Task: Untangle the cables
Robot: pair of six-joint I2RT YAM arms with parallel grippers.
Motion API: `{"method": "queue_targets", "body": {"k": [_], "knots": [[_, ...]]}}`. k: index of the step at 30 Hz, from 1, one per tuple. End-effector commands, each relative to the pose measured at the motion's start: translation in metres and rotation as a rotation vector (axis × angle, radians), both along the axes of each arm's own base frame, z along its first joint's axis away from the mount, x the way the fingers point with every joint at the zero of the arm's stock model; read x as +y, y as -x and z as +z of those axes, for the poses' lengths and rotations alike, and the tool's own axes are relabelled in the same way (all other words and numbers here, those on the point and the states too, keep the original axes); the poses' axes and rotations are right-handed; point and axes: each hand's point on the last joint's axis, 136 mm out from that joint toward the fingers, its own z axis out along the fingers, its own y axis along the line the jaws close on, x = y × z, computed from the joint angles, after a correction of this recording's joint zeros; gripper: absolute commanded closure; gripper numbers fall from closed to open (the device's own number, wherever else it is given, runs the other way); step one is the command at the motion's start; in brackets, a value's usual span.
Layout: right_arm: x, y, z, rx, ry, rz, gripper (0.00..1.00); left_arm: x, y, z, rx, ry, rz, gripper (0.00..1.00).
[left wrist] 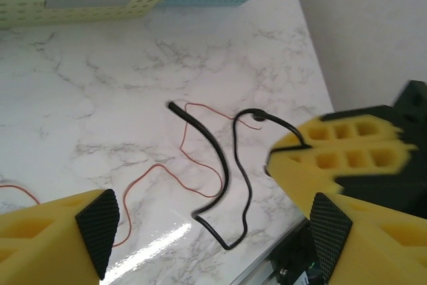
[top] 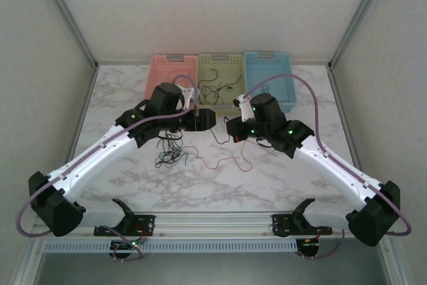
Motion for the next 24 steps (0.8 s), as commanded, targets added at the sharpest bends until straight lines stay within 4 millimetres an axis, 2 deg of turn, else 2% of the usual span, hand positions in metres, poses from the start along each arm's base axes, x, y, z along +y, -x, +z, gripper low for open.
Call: {"method": "queue_targets", "body": {"k": [1,3,10,12,15,16,17,24], "knots": [[0.004,0.007,0.005,-0.02,-0.023,0.038,1.0,-0.01,-0.013,0.018,-0.042,0.05,0.022,0.27],[0.004,0.007,0.005,-0.021,-0.025,0.036,1.0,-0.016,-0.015,0.015,-0.031,0.059,0.015,0.3],[0.005,0.01,0.006,-0.019,-0.034,0.048,1.0,-0.019,-0.023,0.002,-0.022,0.031,0.033,0.52],[0.005,0.011,0.007,-0.018,-0.036,0.05,1.0,-0.02,-0.026,-0.003,-0.015,0.019,0.036,0.66],[0.002,0.012,0.007,-0.023,-0.018,0.05,1.0,-0.015,-0.029,-0.006,-0.027,-0.006,0.056,0.92],[0.001,0.012,0.007,-0.025,-0.009,0.052,1.0,-0.011,-0.03,-0.005,-0.039,-0.024,0.067,0.98],[-0.001,0.013,0.007,-0.032,-0.001,0.052,1.0,-0.005,-0.031,-0.004,-0.057,-0.048,0.083,1.0],[-0.019,0.026,-0.005,-0.032,0.09,0.074,1.0,0.078,-0.041,0.015,-0.148,-0.19,0.265,1.0]]}}
